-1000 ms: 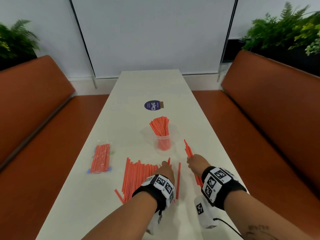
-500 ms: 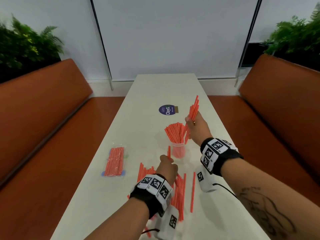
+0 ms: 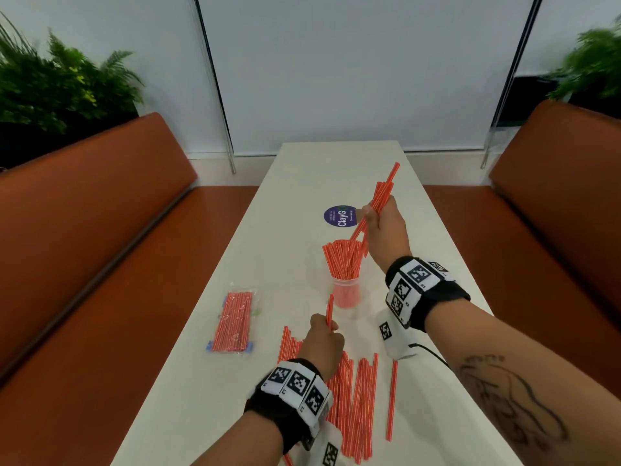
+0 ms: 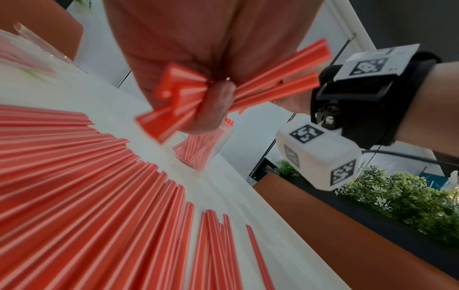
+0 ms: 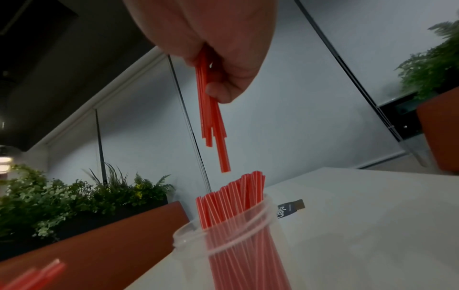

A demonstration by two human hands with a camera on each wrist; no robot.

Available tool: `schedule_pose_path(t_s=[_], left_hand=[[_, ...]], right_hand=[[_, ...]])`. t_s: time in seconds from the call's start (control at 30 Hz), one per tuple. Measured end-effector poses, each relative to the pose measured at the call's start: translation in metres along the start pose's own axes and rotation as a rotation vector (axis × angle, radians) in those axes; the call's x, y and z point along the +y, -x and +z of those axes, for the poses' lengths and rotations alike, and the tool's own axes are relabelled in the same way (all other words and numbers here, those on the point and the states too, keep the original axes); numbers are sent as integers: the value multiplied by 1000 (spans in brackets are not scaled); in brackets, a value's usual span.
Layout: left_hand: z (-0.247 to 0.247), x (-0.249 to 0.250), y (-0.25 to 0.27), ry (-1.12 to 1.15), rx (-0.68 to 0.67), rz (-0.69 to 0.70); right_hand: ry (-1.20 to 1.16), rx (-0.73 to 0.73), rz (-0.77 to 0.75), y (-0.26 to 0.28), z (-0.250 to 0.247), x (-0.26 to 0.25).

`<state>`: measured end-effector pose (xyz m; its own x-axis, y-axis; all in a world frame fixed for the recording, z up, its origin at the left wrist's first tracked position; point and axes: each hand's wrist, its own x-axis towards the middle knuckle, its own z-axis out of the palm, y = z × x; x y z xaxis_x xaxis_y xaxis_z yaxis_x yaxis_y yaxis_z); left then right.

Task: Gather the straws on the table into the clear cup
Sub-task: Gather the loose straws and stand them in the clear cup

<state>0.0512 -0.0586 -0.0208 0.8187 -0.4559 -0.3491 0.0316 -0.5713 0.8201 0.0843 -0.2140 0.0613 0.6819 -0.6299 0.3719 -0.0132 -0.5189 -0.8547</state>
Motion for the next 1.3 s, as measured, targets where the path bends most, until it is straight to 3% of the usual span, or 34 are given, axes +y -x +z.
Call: schedule_pose_path(t_s=[0.13, 0.4, 0.53, 0.63, 0.8, 0.97, 1.0, 1.03, 1.17, 1.23, 1.3], left_hand=[[1, 0, 1, -2, -10, 9], [-6, 3, -1, 10, -13, 57], [-5, 5, -4, 6, -2, 68], [0, 9, -2, -11, -11, 86], [4, 10, 0, -23, -19, 95], [4, 14, -2, 23, 5, 136], [3, 16, -3, 38, 17, 151], [3, 18, -3, 58, 24, 164], [1, 29, 2, 149, 7, 213], [1, 32, 8, 150, -25, 251], [4, 30, 13, 65, -50, 305]], right_hand=[[-40, -29, 12, 1, 10, 8], [450, -438, 154, 21, 18, 44], [643, -515, 129, 22, 5, 41], [652, -539, 122, 24, 1, 42], [543, -465, 140, 32, -8, 44], [282, -110, 196, 39, -22, 40], [242, -103, 225, 44, -24, 35], [235, -162, 253, 49, -26, 33], [110, -773, 557, 84, -24, 17], [-131, -851, 677, 98, -21, 15], [-308, -761, 714, 108, -18, 16]])
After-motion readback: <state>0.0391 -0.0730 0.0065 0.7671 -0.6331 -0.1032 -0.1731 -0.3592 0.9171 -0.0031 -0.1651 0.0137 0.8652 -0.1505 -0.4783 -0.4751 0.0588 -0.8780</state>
